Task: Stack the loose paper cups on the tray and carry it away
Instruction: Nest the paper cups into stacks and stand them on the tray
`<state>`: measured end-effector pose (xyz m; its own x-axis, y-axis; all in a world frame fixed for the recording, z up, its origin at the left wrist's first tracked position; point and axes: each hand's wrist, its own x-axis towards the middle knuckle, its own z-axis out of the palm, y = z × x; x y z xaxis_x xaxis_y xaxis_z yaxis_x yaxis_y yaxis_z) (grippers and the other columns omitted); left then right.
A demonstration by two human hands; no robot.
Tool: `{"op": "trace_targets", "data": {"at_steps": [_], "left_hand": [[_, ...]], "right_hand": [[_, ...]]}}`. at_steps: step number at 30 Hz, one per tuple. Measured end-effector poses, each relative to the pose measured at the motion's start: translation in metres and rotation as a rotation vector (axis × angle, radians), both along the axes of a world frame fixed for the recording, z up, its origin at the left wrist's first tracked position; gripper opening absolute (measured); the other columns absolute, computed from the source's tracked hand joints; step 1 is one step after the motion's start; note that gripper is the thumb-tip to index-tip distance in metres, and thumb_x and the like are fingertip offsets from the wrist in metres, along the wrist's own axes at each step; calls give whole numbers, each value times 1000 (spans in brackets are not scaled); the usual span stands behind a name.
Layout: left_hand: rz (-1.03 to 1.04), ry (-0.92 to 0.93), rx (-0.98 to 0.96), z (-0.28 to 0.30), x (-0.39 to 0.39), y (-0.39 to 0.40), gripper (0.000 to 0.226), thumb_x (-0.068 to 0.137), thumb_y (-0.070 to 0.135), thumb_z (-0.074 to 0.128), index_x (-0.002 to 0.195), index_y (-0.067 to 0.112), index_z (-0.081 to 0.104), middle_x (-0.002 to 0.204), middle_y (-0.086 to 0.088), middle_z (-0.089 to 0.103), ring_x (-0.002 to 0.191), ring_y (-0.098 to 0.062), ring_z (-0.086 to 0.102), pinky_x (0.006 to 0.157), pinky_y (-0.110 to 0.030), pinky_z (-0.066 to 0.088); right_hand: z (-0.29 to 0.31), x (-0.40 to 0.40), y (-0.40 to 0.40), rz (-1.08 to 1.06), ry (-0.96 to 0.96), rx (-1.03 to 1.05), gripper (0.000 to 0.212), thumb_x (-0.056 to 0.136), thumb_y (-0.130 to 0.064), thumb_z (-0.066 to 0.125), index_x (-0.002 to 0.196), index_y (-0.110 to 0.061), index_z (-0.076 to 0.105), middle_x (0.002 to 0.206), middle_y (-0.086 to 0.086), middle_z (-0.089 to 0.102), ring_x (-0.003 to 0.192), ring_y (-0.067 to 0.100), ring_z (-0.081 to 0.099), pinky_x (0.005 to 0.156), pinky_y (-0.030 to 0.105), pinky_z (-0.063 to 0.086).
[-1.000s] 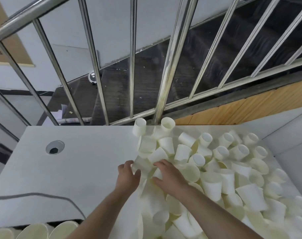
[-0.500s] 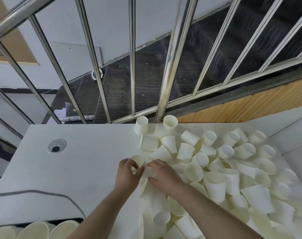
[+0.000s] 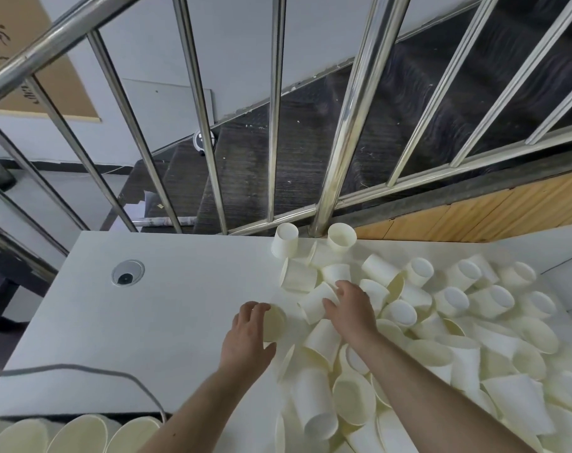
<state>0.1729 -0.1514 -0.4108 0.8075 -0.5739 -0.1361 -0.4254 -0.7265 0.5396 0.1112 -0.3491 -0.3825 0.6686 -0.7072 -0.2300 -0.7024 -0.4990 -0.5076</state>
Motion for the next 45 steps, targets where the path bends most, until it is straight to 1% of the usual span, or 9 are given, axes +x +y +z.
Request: {"op": "trace_targets", "data": {"at_steps": [6, 9, 12, 15, 19, 24, 28, 33, 45], "left_hand": [[-4, 17, -26, -1, 1, -3, 67, 77, 29, 67, 136, 26, 35, 137, 7, 35, 120, -17, 43, 81, -28, 50], [4, 17, -39, 0, 2, -3, 66, 78, 28, 67, 136, 26, 35, 135, 6, 37, 121, -18, 43, 82, -29, 50], [14, 19, -42, 0, 2, -3, 65, 78, 25, 66, 136, 25, 36, 135, 6, 38, 120, -19, 43, 81, -29, 50], [21, 31, -30, 1, 1, -3, 68, 78, 25, 65, 139, 26, 32, 136, 6, 36, 121, -19, 42, 81, -28, 50], [8, 32, -28, 2, 0, -2, 75, 78, 28, 66, 142, 26, 28, 138, 6, 33, 121, -18, 41, 80, -27, 49], [5, 22, -42, 4, -1, 0, 76, 77, 30, 69, 142, 25, 29, 140, 8, 33, 122, -18, 40, 82, -29, 50], [11, 15, -58, 5, 1, 1, 70, 79, 27, 66, 141, 24, 32, 139, 7, 36, 122, -18, 42, 81, -28, 51], [26, 20, -86, 9, 1, 3, 68, 80, 28, 64, 140, 26, 33, 138, 8, 36, 121, -16, 41, 80, -27, 49], [32, 12, -163, 29, -15, 20, 67, 80, 27, 65, 139, 27, 34, 137, 8, 36, 120, -16, 43, 79, -26, 48]], "right_hand": [[-4, 3, 2, -37, -51, 106, 29, 88, -23, 67, 115, -14, 62, 101, -4, 63, 97, 17, 59, 81, 25, 46], [-1, 1, 8, 74, -74, 86, 15, 88, -18, 65, 101, -13, 66, 90, -7, 61, 88, 13, 58, 77, 22, 44], [1, 0, 14, 266, -74, -42, 7, 86, -15, 62, 91, -15, 67, 88, -6, 60, 89, 15, 57, 83, 30, 47], [1, -2, 17, 485, 21, -206, 14, 89, -17, 57, 97, -20, 68, 96, -7, 61, 99, 15, 51, 92, 30, 39], [2, -3, 19, 599, 69, -254, 19, 91, -21, 56, 107, -22, 67, 108, -7, 59, 110, 16, 47, 97, 28, 33], [6, -2, 21, 579, 95, -246, 51, 84, -40, 66, 131, -27, 49, 130, -6, 41, 126, 16, 34, 99, 29, 32], [4, 2, 24, 545, 149, -195, 65, 83, -41, 68, 139, -25, 38, 143, 0, 30, 133, 22, 29, 102, 34, 40], [5, 5, 28, 506, 139, -171, 61, 87, -28, 64, 141, -23, 36, 145, 0, 29, 131, 21, 33, 97, 33, 45], [30, -27, 48, 446, -93, -176, 64, 80, -32, 62, 139, -26, 39, 138, -8, 32, 129, 14, 32, 95, 31, 47]]}}
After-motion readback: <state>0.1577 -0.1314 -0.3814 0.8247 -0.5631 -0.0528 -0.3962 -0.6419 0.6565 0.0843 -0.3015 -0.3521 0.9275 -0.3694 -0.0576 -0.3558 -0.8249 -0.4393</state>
